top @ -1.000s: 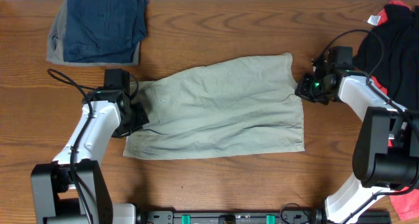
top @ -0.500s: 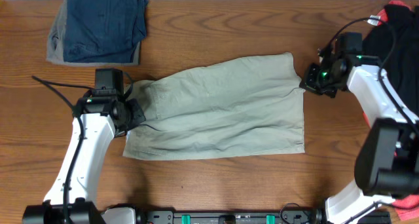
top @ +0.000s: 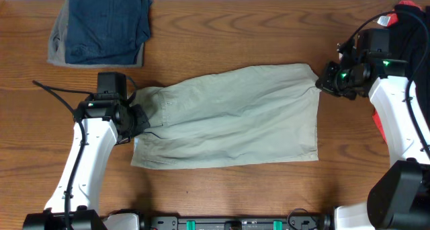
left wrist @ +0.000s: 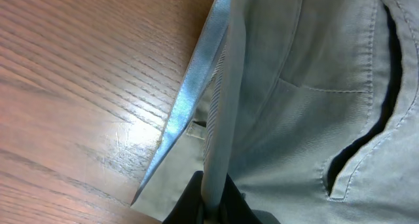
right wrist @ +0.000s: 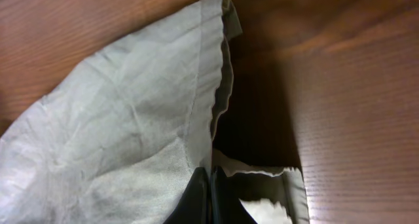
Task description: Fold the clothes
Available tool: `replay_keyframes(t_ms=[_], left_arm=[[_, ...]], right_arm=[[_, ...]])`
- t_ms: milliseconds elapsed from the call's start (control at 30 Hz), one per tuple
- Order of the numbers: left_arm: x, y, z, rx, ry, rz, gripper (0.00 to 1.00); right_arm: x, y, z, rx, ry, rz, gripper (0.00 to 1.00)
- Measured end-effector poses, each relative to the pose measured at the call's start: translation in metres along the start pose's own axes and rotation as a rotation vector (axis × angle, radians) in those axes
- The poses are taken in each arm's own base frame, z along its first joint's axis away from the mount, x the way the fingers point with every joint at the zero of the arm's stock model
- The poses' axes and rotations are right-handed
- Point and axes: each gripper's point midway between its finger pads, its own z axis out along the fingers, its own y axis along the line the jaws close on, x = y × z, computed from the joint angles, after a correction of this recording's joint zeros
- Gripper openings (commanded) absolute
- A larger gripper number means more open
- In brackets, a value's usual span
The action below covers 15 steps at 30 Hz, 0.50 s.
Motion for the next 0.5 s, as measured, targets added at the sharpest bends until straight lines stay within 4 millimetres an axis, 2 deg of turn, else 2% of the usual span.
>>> replay_keyframes(t_ms=[500], left_arm=[[0.0002,0.0000,0.0000,0.000,0.001,-0.001,0.06]], right_arm=[[0.0081,-0.0095,0.0089,0.027,0.015,0.007,0.01]])
